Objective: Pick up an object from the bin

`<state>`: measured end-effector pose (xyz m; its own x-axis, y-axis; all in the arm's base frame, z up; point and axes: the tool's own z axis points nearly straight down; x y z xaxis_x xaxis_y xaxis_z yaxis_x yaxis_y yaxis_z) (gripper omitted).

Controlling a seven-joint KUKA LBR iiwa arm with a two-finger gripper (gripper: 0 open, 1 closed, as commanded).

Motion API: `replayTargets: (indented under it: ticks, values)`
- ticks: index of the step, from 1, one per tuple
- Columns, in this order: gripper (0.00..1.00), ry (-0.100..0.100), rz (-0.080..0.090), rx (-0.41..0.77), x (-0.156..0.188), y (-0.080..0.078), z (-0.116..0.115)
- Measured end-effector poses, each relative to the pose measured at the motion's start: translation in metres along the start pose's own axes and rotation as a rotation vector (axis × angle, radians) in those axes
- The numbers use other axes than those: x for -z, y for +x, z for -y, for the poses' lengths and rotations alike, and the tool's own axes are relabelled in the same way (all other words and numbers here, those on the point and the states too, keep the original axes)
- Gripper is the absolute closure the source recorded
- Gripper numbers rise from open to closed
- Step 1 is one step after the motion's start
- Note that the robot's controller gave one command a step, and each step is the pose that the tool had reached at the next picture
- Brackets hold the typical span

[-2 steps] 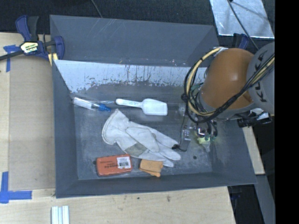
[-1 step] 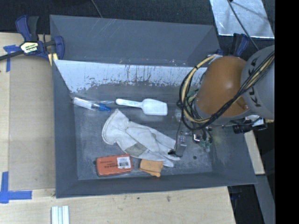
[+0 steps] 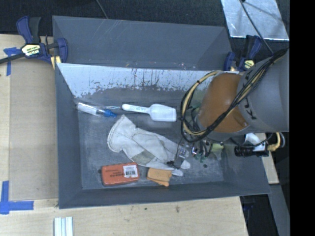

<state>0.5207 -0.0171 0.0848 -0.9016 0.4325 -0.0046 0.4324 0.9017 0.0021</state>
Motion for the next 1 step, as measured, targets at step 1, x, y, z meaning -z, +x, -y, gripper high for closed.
replayTargets:
  ticks: [1]
  values:
    - [1.0,0.002,0.003,0.118,-0.0133,-0.0064,-0.0106]
